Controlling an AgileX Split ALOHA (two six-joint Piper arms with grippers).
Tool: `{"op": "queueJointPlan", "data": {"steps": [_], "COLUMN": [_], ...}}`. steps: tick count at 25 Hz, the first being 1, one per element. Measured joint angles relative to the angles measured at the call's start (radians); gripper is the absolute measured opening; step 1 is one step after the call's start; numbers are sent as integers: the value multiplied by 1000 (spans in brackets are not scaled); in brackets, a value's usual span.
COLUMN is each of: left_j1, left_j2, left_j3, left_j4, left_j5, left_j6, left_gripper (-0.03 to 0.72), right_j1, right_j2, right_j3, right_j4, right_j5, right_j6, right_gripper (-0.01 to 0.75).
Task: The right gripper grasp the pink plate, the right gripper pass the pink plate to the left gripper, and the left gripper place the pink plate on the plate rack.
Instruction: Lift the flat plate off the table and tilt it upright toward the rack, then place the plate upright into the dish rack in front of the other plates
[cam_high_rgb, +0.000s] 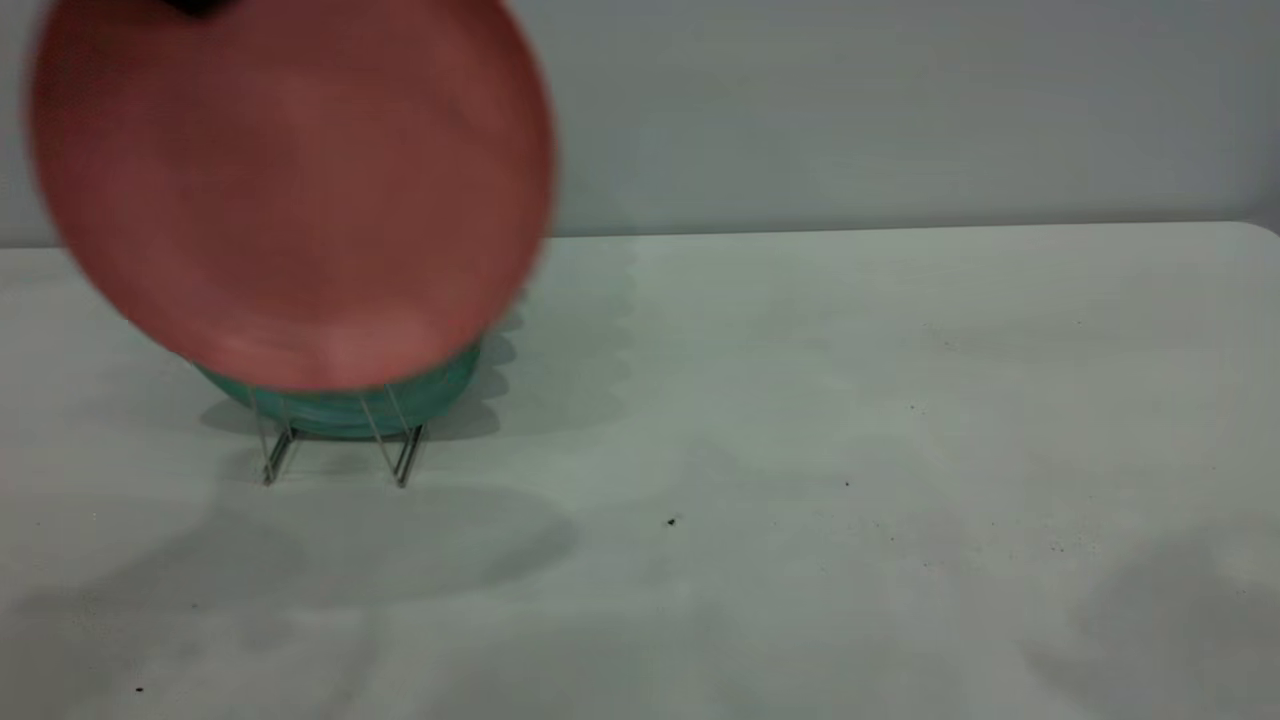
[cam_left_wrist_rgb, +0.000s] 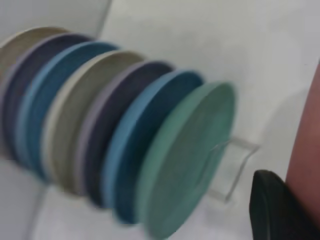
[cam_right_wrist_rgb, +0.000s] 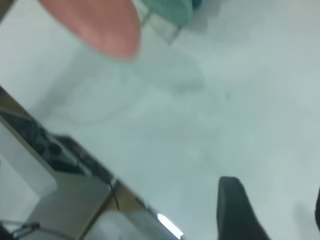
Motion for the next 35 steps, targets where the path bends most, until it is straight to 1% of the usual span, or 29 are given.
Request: {"op": "queueJointPlan", "data": {"steps": [3, 6, 9, 13, 15, 18, 23, 35], "left_j1": [29, 38, 38, 38, 38, 38, 38, 38], "left_j2": [-15, -13, 1, 37, 60, 98, 122, 160], "left_j3": [0, 0, 0, 0, 0, 0, 0, 0], "left_j4": [83, 144, 144, 83, 60, 47, 45, 42], "left_j5": [-10, -49, -131, -230, -240, -240, -243, -247], "left_j6": [93, 197, 325, 465, 518, 561, 577, 582], "left_gripper": [53, 53, 53, 53, 53, 53, 53, 54], "right_j1": [0, 0, 0, 0, 0, 0, 0, 0], "right_j2": [-156, -309, -458, -657, -745, -863, -996, -1021], "right_j3": [142, 276, 385, 479, 510, 550, 585, 587], "right_j4": [-66, -148, -252, -387, -446, -490, -508, -527], "right_j5": [7, 9, 3, -5, -12, -13, -46, -61], "right_j6": [61, 150, 256, 387, 436, 465, 471, 495], "right_gripper": [391, 391, 391, 391, 391, 390, 390, 390]}}
